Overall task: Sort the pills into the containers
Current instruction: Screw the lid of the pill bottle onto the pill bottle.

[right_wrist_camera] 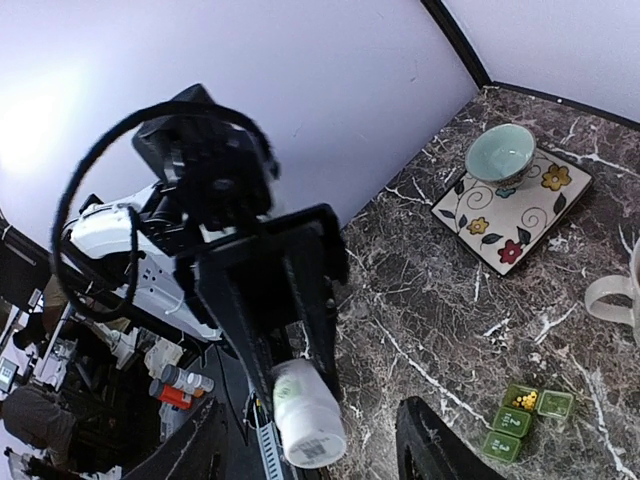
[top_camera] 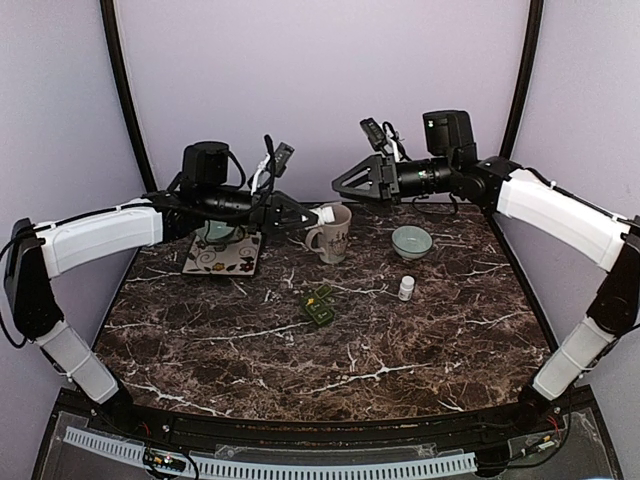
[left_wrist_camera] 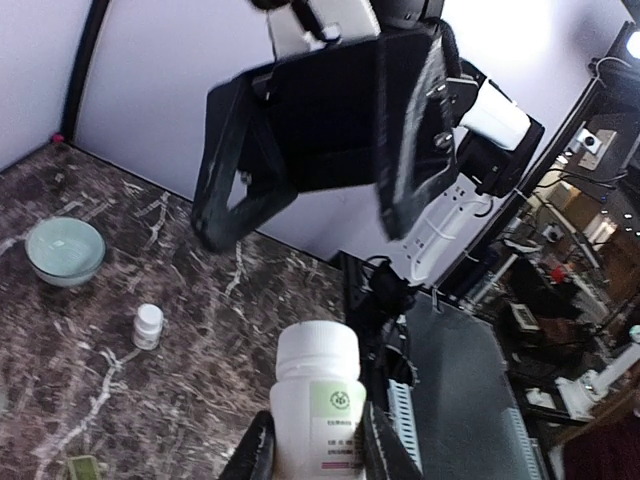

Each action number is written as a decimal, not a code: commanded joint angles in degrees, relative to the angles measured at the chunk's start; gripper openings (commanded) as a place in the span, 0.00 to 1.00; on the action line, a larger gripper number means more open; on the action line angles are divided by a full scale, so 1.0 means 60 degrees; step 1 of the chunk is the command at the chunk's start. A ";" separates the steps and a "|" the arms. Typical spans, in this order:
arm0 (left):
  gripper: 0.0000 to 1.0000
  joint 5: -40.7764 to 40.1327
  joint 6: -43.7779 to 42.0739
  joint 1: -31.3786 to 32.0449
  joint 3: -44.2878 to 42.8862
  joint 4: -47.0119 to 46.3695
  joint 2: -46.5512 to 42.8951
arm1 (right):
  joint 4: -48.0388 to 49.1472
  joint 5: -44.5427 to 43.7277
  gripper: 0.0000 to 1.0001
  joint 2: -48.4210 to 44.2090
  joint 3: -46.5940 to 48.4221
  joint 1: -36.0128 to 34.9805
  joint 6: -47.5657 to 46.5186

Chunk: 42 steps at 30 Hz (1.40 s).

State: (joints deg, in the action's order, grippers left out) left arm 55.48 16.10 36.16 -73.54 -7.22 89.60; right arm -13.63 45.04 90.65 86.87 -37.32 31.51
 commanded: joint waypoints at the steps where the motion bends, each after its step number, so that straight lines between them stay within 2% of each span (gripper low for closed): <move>1: 0.02 0.2104 0.1756 -0.0068 -0.0292 -0.0891 0.0425 | 0.0142 0.0033 0.57 -0.0635 -0.0175 0.0020 -0.1089; 8: 0.02 0.2788 0.3757 -0.0448 -0.0122 -0.3144 0.0781 | -0.0492 0.0001 0.57 -0.0873 -0.0411 -0.0020 -0.1877; 13: 0.02 0.3184 0.4725 -0.0490 -0.0150 -0.4087 0.1087 | -0.0541 0.0009 0.57 -0.0973 -0.0657 -0.0085 -0.2104; 34: 0.02 0.3541 0.5622 -0.0490 -0.0362 -0.5078 0.1658 | -0.1279 -0.0130 0.56 -0.0085 0.0344 -0.0806 -0.2669; 38: 0.02 0.3609 0.5723 -0.0490 -0.0373 -0.5153 0.1720 | -0.1327 -0.0131 0.52 0.0027 0.0546 -0.0868 -0.2700; 42: 0.02 0.3639 0.5710 -0.0489 -0.0389 -0.5153 0.1736 | -0.1600 -0.0143 0.41 0.0371 0.0808 -0.0946 -0.2829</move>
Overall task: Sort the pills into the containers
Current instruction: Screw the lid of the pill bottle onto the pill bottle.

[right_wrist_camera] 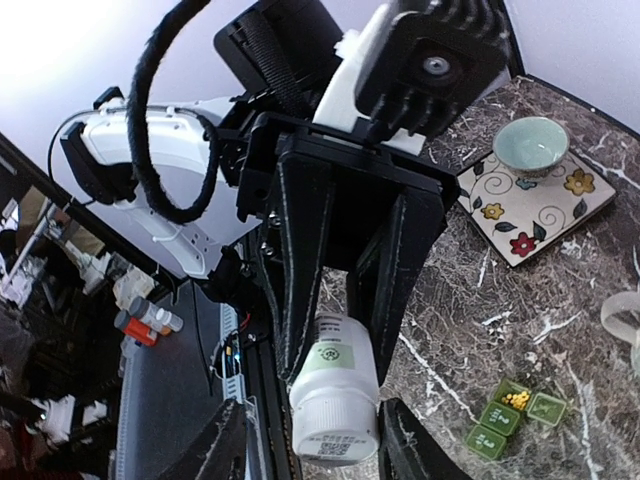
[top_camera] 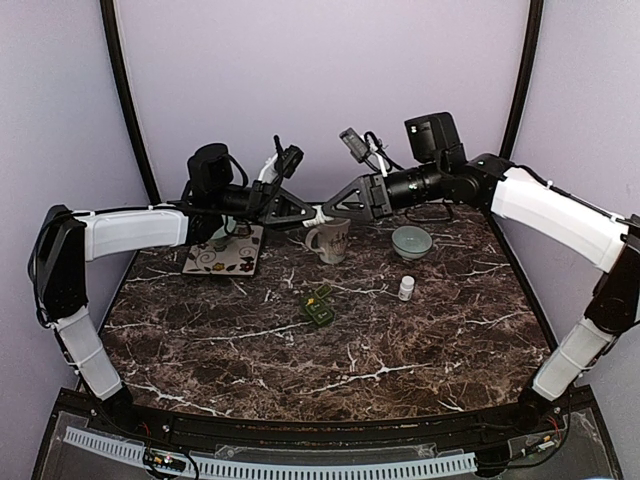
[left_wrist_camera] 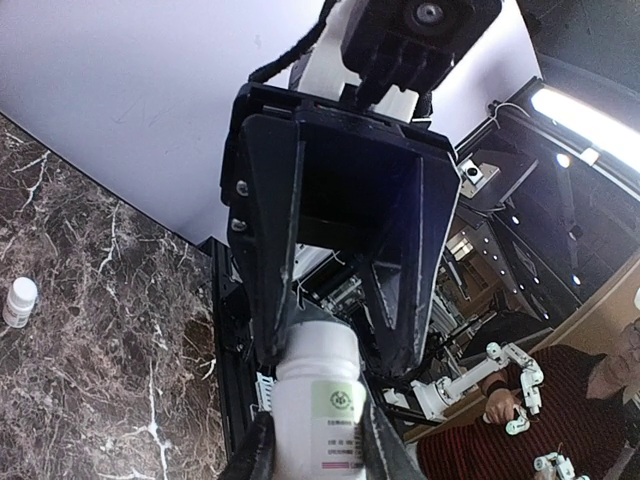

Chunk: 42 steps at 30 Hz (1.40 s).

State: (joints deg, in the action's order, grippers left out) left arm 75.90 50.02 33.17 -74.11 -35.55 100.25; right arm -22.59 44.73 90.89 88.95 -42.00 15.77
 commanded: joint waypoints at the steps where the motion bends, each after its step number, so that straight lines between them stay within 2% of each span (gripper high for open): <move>1: 0.02 0.0233 0.0053 0.0009 -0.0304 -0.0425 -0.0027 | -0.0171 -0.0093 0.39 0.0373 0.0501 -0.0188 -0.0244; 10: 0.02 0.0243 0.0123 0.0009 -0.0370 -0.0560 0.0054 | -0.0443 -0.0178 0.23 0.0538 0.0668 -0.0248 -0.0304; 15: 0.02 0.0189 -0.0264 0.0009 -0.0337 -0.0178 0.0014 | -0.0306 0.0005 0.17 0.0497 0.0665 -0.0239 -0.0089; 20: 0.02 -0.0390 -0.1754 -0.0004 -0.0424 0.1287 -0.0318 | 0.0353 0.0586 0.12 0.0573 0.0512 -0.0168 0.0880; 24: 0.02 -0.1035 -0.3126 0.0009 -0.0531 0.2452 -0.0753 | 0.1417 0.1168 0.11 0.0714 0.0159 -0.0070 0.2365; 31: 0.02 -0.2092 -0.4228 0.0032 -0.0266 0.2699 -0.1485 | 0.3945 0.2036 0.09 0.1027 -0.0739 0.0258 0.5597; 37: 0.05 -0.3641 -0.6341 0.0578 -0.0391 0.4112 -0.2047 | 0.4740 0.2192 0.06 0.1333 -0.0794 0.0291 0.7191; 42: 0.05 -0.5930 -0.8573 0.1411 -0.0401 0.5214 -0.2631 | 0.4740 0.2178 0.02 0.1441 -0.0909 0.0291 0.7605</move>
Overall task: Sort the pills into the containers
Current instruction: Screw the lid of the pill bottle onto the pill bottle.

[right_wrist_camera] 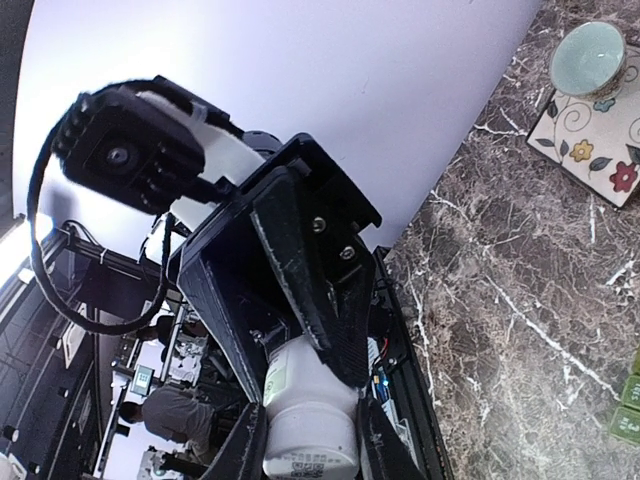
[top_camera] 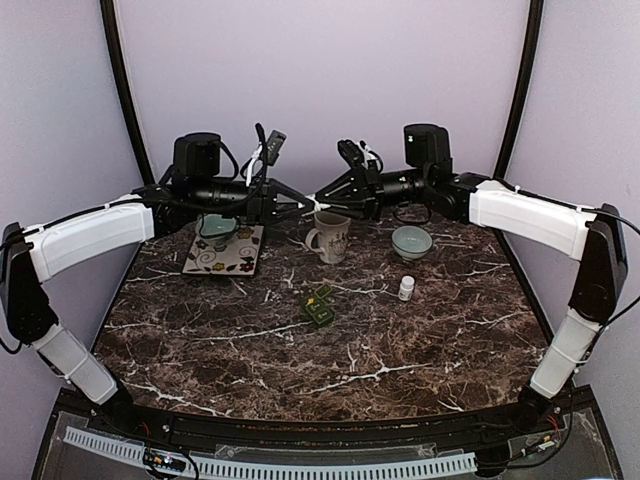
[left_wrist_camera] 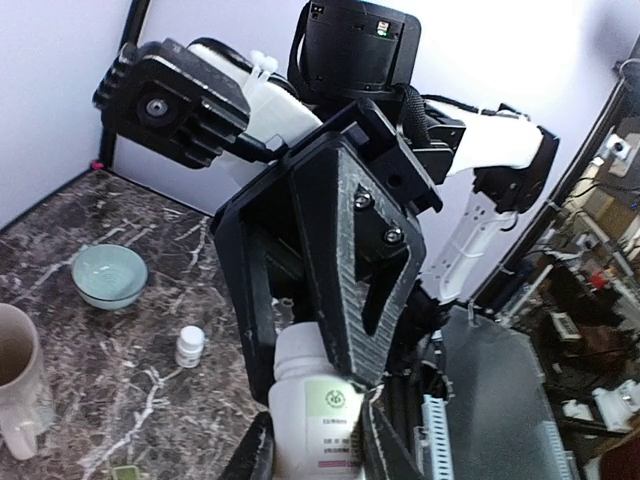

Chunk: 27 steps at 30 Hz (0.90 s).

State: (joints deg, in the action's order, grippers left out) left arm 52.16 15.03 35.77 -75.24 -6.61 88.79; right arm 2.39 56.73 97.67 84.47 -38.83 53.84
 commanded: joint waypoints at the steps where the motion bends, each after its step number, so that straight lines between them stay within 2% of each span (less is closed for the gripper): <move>1: 0.05 -0.2313 -0.3034 0.1084 -0.0177 0.0511 -0.0797 | 0.0633 0.0163 0.02 0.0305 -0.0198 -0.0230 0.1347; 4: 0.06 -0.3064 -0.3621 0.1332 0.0056 0.0545 -0.1067 | 0.1179 0.0183 0.02 0.0264 -0.0384 -0.0232 0.1780; 7: 0.11 -0.3442 -0.3606 0.1348 0.0423 0.0211 -0.1324 | 0.1073 0.0122 0.02 0.0239 -0.0333 -0.0229 0.1652; 14: 0.50 -0.3623 -0.3259 0.1359 0.0679 0.0006 -0.1484 | 0.0303 -0.0040 0.02 0.0176 -0.0101 -0.0212 0.0899; 17: 0.61 -0.3673 -0.3194 0.1349 0.0686 0.0189 -0.1509 | -0.0011 -0.0120 0.02 0.0144 0.0053 -0.0189 0.0619; 24: 0.70 -0.4403 -0.3073 0.1323 0.1153 0.0381 -0.1931 | -0.1264 -0.0663 0.01 0.0021 0.0348 0.0037 -0.0432; 27: 0.70 -0.4839 -0.2904 0.1299 0.1543 0.0374 -0.2201 | -0.2980 -0.1462 0.01 0.0089 0.0950 0.0144 -0.1713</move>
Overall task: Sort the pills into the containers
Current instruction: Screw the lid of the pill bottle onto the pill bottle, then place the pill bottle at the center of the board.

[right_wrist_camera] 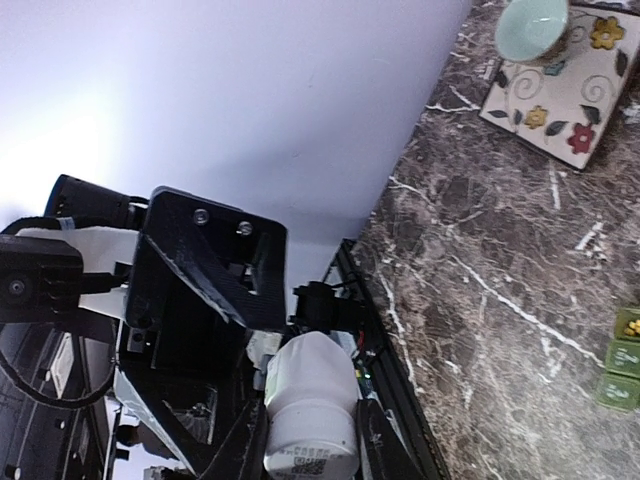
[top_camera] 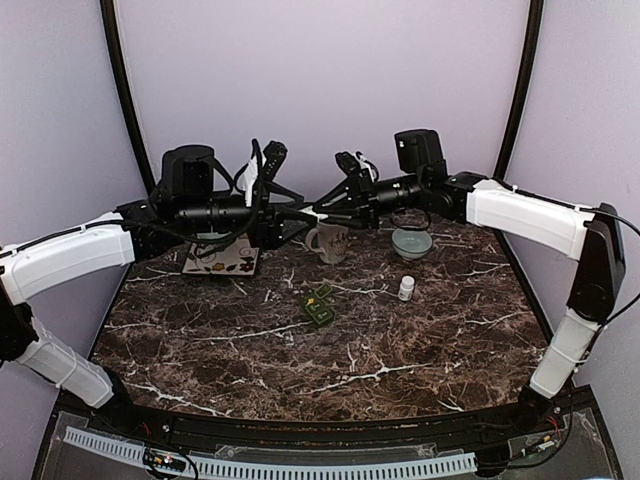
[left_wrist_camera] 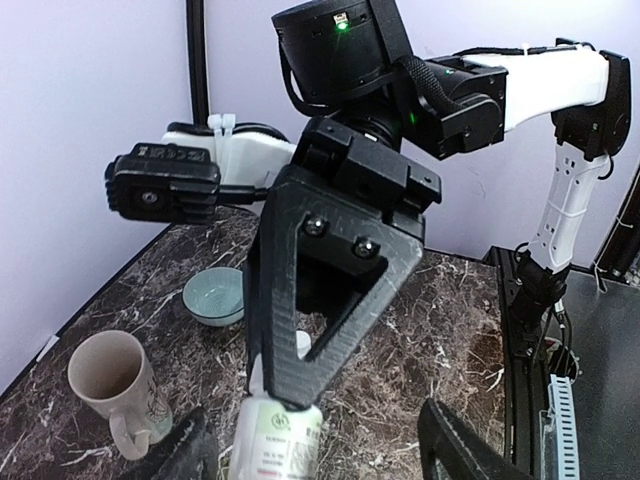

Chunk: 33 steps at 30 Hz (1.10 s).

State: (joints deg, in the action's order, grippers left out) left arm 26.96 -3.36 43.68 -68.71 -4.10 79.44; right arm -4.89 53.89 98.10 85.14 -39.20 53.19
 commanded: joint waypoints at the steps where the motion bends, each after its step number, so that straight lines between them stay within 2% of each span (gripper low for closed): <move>1: 0.70 -0.0789 0.0227 -0.0028 0.0606 -0.0080 -0.0741 | -0.2467 -0.1363 0.01 0.0087 0.1163 0.0218 -0.2191; 5: 0.71 -0.1232 0.0440 -0.0049 0.1205 -0.0152 -0.1121 | -0.4604 -0.2784 0.02 0.0365 0.1947 0.0281 -0.3772; 12: 0.71 -0.1455 0.0946 -0.0057 0.1934 -0.0325 -0.1377 | -0.6576 -0.5267 0.01 0.0727 0.2067 0.0384 -0.5362; 24: 0.71 -0.1762 0.2021 -0.0018 0.3225 -0.0982 -0.1752 | -0.7419 -0.8269 0.01 0.1369 0.1281 0.0456 -0.6424; 33: 0.71 -0.1901 0.2378 0.0044 0.3644 -0.1221 -0.1858 | -0.7257 -0.9142 0.01 0.1967 0.1076 0.0727 -0.6520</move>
State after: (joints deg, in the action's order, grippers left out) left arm 16.21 9.21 43.64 -48.01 -9.08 70.19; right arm -48.53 3.70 108.22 91.90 -35.83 15.14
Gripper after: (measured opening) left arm 0.710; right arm 0.227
